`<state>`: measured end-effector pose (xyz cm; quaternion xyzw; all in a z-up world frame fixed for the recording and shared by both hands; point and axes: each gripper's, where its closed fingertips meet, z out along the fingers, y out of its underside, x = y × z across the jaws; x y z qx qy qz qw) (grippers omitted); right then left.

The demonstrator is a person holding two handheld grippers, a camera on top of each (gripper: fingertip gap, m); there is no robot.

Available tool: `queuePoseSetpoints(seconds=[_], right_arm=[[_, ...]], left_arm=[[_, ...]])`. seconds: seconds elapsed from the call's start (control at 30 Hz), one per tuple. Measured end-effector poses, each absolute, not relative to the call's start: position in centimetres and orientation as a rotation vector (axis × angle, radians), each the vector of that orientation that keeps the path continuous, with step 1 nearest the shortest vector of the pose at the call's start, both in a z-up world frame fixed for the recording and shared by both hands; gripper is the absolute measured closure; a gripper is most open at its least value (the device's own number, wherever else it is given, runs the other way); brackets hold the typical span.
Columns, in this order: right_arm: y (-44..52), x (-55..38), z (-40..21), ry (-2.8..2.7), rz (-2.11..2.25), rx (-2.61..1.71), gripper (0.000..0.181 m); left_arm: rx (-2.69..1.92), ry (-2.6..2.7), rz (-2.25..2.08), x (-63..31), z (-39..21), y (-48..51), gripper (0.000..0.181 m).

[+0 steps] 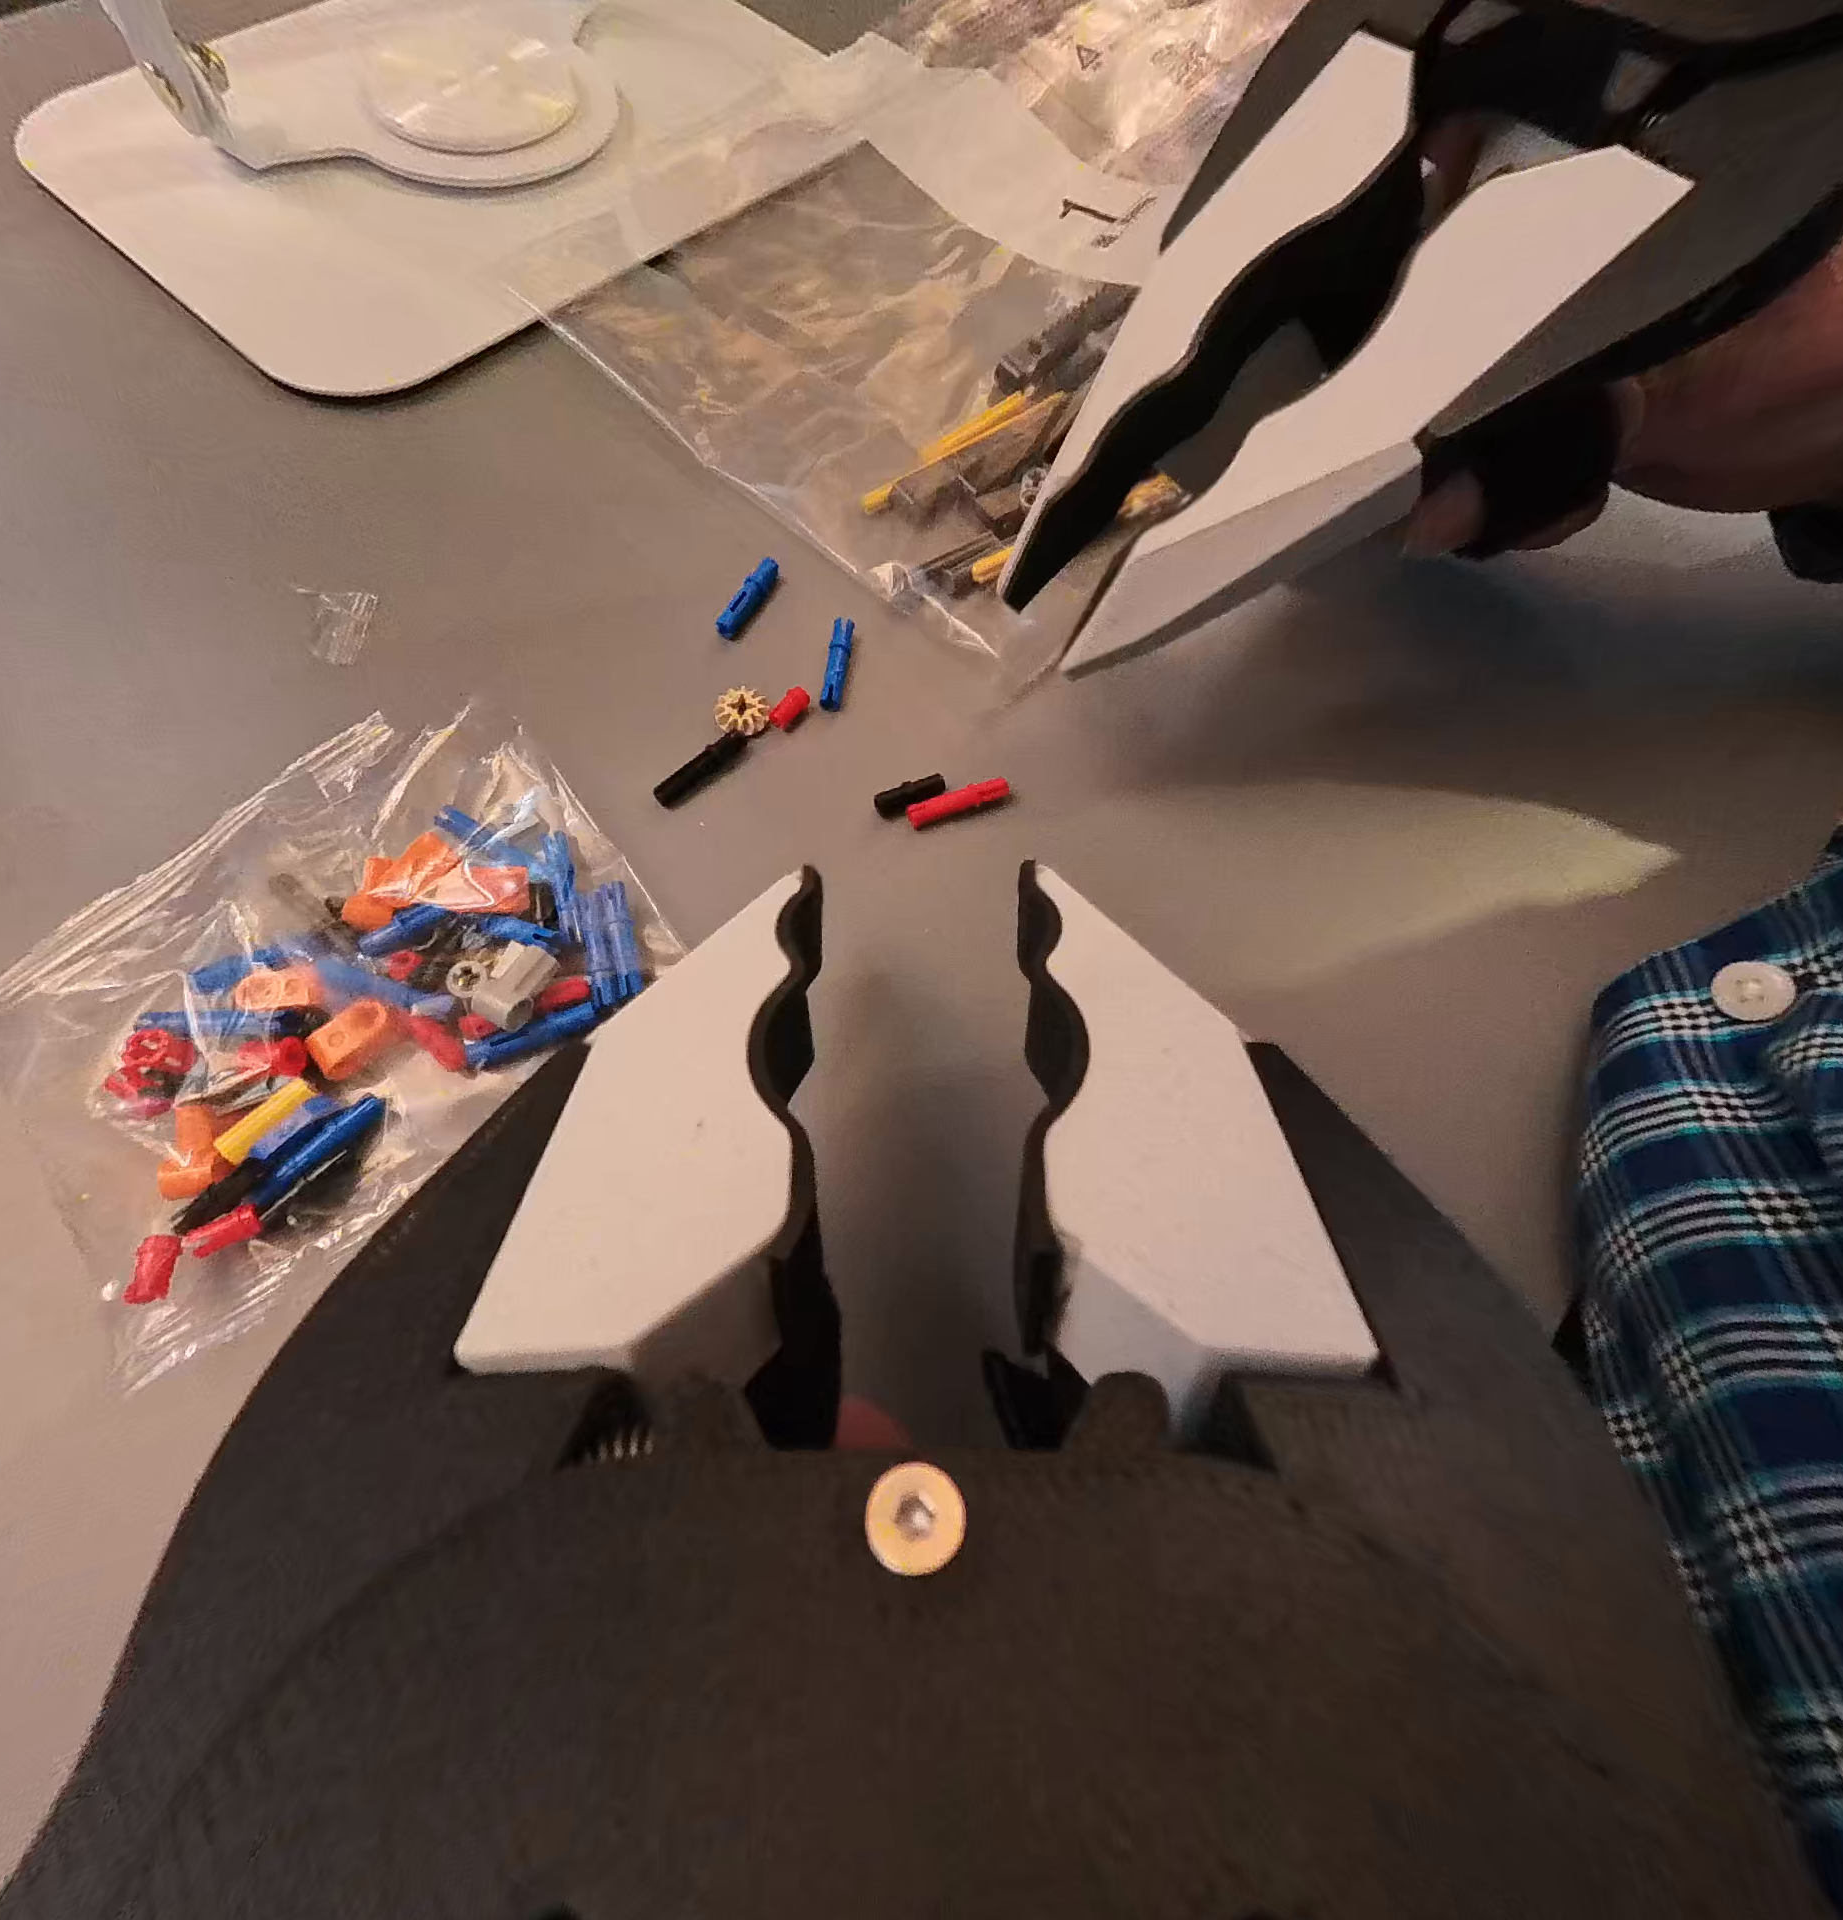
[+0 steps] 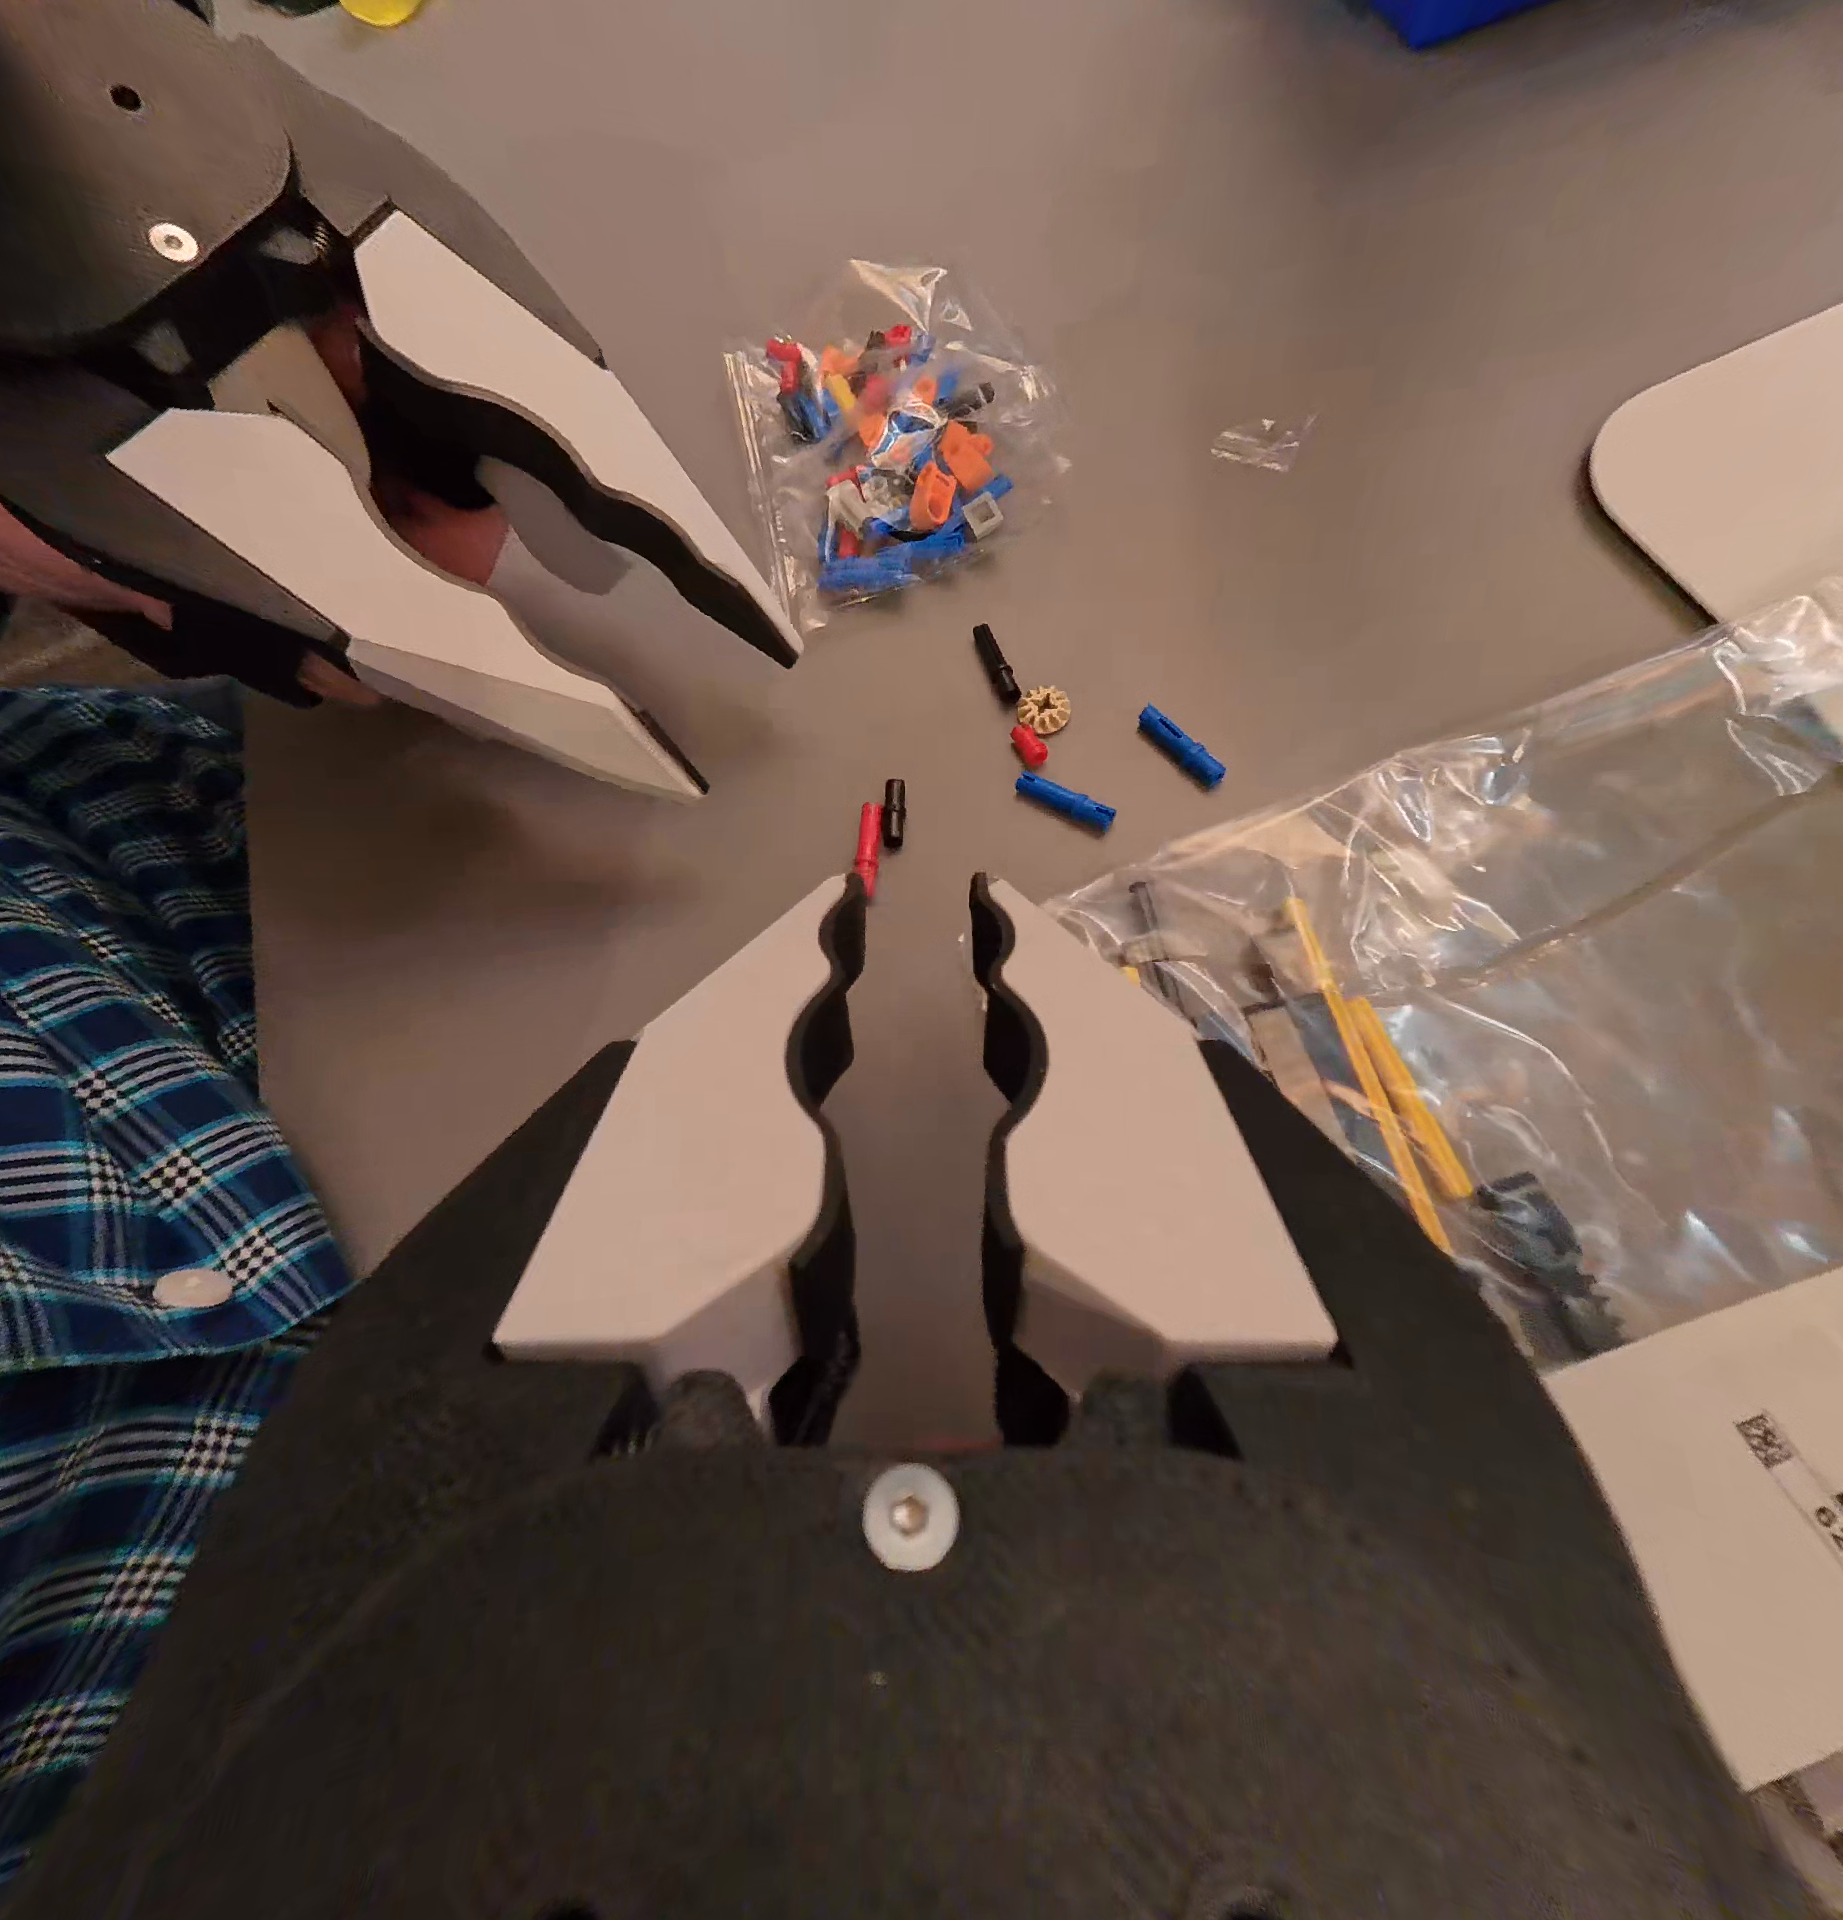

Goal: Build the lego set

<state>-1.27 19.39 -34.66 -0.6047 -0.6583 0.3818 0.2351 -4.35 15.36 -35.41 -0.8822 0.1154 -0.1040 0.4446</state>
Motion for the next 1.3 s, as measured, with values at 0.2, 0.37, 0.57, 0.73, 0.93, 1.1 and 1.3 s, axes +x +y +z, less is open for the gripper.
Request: queuePoseSetpoints(seconds=[0.2,0.37,0.57,0.73,0.93,1.1,1.3], right_arm=[[19.5,-1.3,-34.7,-1.785,1.009,-1.632,0.16],[19.6,-1.2,-34.8,-1.781,0.994,-1.631,0.16],[19.7,-1.5,-34.5,-1.794,0.961,-1.63,0.16],[19.9,-3.4,-33.9,-1.815,0.947,-1.647,0.156],[20.2,-6.5,-33.7,-1.847,0.932,-1.705,0.156],[20.5,-9.1,-34.1,-1.844,1.006,-1.805,0.155],[20.0,-11.6,-35.7,-1.938,1.034,-1.871,0.152]], left_arm=[[-2.209,0.289,-0.232,-4.4,-35.8,15.4,0.144],[-2.194,0.278,-0.212,-4.6,-35.5,15.5,0.143],[-2.204,0.171,-0.024,-8.4,-34.7,14.8,0.128],[-2.267,-0.012,0.153,-14.4,-34.7,13.2,0.114],[-2.351,-0.067,0.192,-17.2,-36.3,12.5,0.111],[-2.372,-0.033,0.162,-16.9,-37.0,13.1,0.12],[-2.385,0.001,0.105,-16.9,-37.4,13.5,0.126]])
